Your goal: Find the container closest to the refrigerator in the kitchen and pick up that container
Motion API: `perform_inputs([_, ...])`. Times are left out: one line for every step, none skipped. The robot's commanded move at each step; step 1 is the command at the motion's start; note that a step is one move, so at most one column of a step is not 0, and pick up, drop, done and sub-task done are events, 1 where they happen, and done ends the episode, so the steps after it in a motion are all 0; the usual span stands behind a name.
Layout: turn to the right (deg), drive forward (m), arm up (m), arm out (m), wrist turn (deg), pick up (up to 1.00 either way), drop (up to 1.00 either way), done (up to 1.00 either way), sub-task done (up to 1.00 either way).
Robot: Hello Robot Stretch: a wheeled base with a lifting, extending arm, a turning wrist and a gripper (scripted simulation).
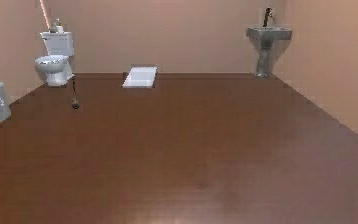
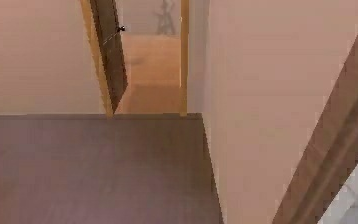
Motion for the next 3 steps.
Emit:
perform_inputs([-45.0, 0.00, 0.00, 0.00, 0.0, 0.00, 0.00, 0.00, 0.00])
perform_inputs([-15.0, 0.00, 0.00, 0.00, 0.0, 0.00, 0.00, 0.00, 0.00])
perform_inputs([0.0, 0.10, 0.00, 0.00, 0.0, 0.00, 0.00, 0.00, 0.00])
